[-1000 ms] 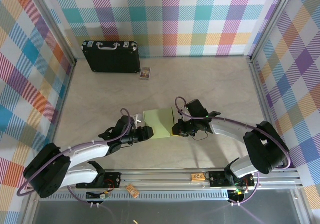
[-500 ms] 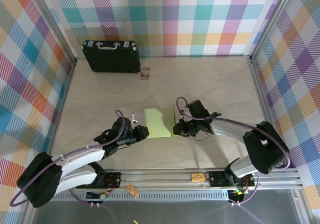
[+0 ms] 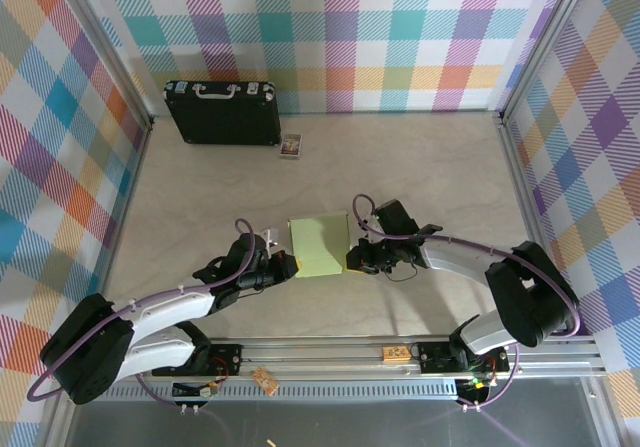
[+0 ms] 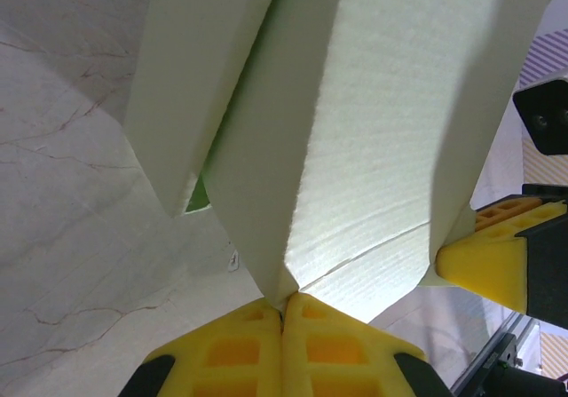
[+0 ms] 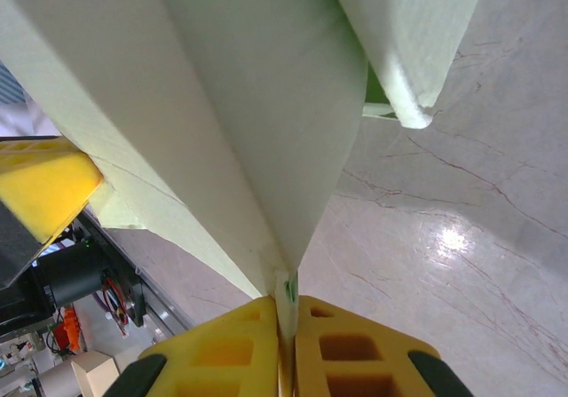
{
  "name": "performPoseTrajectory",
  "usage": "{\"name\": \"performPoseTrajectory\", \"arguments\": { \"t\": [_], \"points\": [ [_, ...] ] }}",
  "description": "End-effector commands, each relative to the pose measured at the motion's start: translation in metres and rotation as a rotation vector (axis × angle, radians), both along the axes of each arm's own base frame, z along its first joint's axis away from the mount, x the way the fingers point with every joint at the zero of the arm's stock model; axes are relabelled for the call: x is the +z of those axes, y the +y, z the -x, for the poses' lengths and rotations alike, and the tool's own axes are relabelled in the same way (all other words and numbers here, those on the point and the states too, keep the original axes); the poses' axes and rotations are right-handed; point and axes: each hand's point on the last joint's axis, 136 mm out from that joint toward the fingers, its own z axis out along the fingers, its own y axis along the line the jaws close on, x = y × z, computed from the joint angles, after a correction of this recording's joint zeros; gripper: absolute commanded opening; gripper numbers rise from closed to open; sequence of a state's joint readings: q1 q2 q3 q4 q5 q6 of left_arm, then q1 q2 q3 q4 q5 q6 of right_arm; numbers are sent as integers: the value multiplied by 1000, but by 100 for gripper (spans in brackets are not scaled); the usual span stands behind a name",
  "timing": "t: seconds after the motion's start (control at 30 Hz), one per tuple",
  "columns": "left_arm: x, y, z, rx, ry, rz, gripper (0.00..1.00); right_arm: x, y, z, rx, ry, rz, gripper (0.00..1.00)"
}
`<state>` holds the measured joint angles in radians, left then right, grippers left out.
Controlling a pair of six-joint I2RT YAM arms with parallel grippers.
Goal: Fold the paper box
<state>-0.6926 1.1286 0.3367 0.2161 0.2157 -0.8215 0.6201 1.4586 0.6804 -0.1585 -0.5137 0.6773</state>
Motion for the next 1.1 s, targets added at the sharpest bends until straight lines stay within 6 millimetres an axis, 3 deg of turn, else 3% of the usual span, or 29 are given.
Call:
{"name": "performPoseTrajectory", "arguments": {
  "t": [0.0, 0.1, 0.2, 0.27, 0.33, 0.4, 0.53, 0.67, 0.83, 0.97, 1.07],
  "points": [
    [4, -6, -3, -17, -13, -7, 0, 0, 2, 2, 12, 16, -26, 13],
    [2, -5, -4, -14, -10, -12, 0, -2, 1, 1, 9, 22, -22, 18],
    [1, -3, -6, -9, -2, -33, 32, -2, 0, -1, 7, 19, -11, 29],
    [3, -1, -6, -11, 1, -46, 48, -3, -3, -2, 5, 16, 9, 36],
    [4, 3, -6, -10, 9, -73, 61, -5, -7, -3, 5, 11, 39, 38],
    [5, 10, -3, -9, 14, -113, 66, -5, -11, -3, 8, 3, 57, 42],
    [11, 24, 0, -9, 2, -179, 73, -4, -21, -3, 13, -17, 117, 53],
    [30, 34, -3, -13, -48, -215, 78, 9, -26, -6, 19, -59, 127, 62],
    [47, 22, -12, -82, -72, -224, 79, 28, -27, -16, 36, -103, 152, 67],
    [37, 18, -22, -136, -21, -324, 77, 29, -33, -25, 47, -129, 226, 68],
    [26, 28, -39, -110, -5, -440, 75, 21, -38, -30, 51, -122, 267, 68]
  ]
}}
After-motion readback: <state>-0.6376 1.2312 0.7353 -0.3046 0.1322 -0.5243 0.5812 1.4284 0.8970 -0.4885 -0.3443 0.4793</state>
